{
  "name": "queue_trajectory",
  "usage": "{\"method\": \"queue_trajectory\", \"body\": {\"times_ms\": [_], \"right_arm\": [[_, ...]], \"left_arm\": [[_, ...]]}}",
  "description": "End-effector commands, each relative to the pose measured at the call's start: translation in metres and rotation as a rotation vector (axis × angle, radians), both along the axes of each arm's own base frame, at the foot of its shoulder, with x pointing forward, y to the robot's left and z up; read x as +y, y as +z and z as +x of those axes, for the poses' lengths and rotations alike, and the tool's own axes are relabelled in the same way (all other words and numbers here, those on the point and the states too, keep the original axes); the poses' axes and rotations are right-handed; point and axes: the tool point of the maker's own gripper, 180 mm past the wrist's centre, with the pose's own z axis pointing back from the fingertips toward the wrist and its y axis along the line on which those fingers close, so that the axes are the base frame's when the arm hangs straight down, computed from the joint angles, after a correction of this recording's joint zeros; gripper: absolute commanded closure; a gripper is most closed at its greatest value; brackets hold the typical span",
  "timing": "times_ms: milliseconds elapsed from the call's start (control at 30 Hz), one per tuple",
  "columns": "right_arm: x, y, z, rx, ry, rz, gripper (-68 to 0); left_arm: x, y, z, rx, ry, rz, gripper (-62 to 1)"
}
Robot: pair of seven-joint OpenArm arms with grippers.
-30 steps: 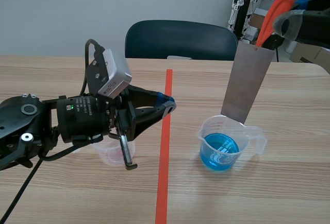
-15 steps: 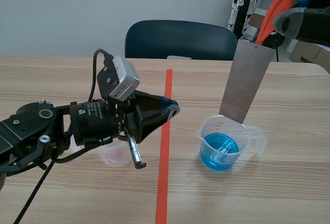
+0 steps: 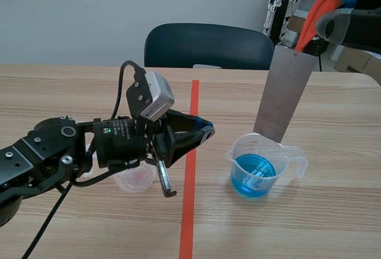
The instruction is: Do the redox reaction experiment. move the plate over the blue solution
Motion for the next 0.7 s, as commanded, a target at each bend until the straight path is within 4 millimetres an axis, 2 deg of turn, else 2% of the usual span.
{"method": "queue_trajectory", "body": {"times_ms": [0, 267, 667], "right_arm": [[-0.0021, 0.0091, 0.0003, -0.011, -0.005, 0.025, -0.2], [-0.0020, 0.0097, 0.0003, -0.012, -0.005, 0.028, -0.2], [-0.0020, 0.0097, 0.0003, -0.012, -0.005, 0.028, -0.2]], "left_arm": [[-0.0069, 0.0173, 0.0045, -0.033, -0.005, -0.048, -5.1], [-0.0147, 0.0158, -0.0017, -0.032, -0.037, -0.042, -5.1], [-0.0149, 0.0154, -0.0021, -0.031, -0.039, -0.041, -5.1]]}}
